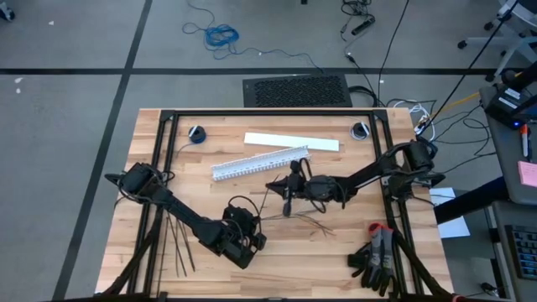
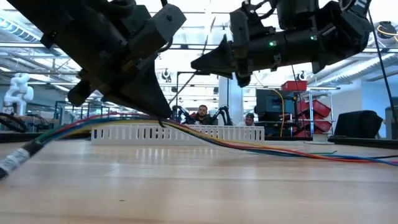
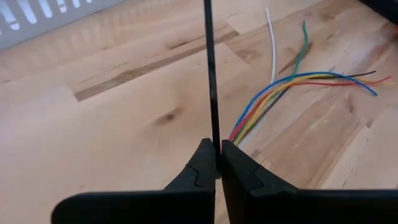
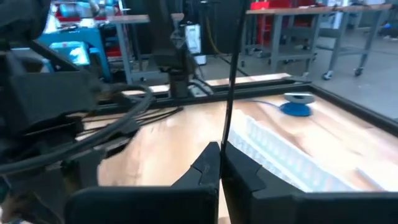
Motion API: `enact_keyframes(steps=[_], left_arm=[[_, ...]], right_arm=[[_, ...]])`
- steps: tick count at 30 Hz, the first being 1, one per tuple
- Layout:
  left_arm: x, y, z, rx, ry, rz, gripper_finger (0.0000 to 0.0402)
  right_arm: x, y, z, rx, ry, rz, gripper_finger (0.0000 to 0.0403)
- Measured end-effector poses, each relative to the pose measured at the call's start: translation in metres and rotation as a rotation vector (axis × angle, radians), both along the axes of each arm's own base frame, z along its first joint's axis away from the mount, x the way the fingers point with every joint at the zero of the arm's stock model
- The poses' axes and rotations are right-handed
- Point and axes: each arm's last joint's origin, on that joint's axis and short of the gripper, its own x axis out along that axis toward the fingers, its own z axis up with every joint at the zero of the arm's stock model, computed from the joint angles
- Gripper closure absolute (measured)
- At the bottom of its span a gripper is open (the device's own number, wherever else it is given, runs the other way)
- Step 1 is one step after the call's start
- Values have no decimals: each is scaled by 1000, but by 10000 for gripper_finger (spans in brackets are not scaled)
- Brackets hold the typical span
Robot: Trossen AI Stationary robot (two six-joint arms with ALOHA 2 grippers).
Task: Ziptie cables
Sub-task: Wrap the colored loose cables with the black zip tie
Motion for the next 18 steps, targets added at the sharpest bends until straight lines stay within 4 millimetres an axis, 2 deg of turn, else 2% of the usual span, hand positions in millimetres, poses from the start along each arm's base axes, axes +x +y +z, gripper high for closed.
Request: enact_keyframes(steps=[6,14,18], left_arm=[[3,0,-13,2,12,19,393],[3,0,-17,-1,24,20,393],[2,-1,-19,-22,50,5,393]], right_arm=[[-15,-8,3,0,-17,-10,403],[-18,-10,-1,-28,2,-20,403],[-19,-7,-6,-8,58,85,396]])
